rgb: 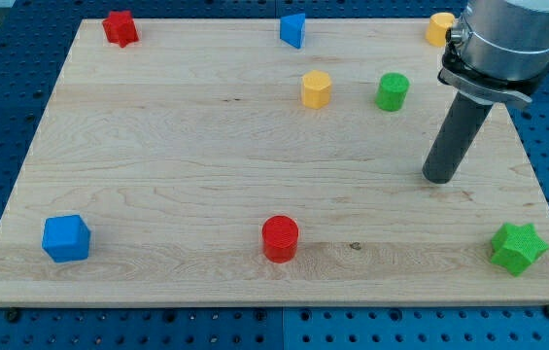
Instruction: Push the red circle towards the yellow hexagon
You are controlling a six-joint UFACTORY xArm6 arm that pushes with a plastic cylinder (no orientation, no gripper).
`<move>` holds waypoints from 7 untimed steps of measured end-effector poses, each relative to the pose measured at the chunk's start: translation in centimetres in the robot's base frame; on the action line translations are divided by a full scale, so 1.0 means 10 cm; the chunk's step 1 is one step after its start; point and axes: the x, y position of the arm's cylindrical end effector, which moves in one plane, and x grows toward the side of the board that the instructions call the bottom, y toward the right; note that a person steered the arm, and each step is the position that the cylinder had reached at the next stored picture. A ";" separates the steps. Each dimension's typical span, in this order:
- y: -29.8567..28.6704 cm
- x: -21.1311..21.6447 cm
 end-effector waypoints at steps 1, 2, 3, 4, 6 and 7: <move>-0.01 0.00; -0.48 0.15; -0.86 0.38; -0.87 0.76; -1.11 1.33; -1.28 1.34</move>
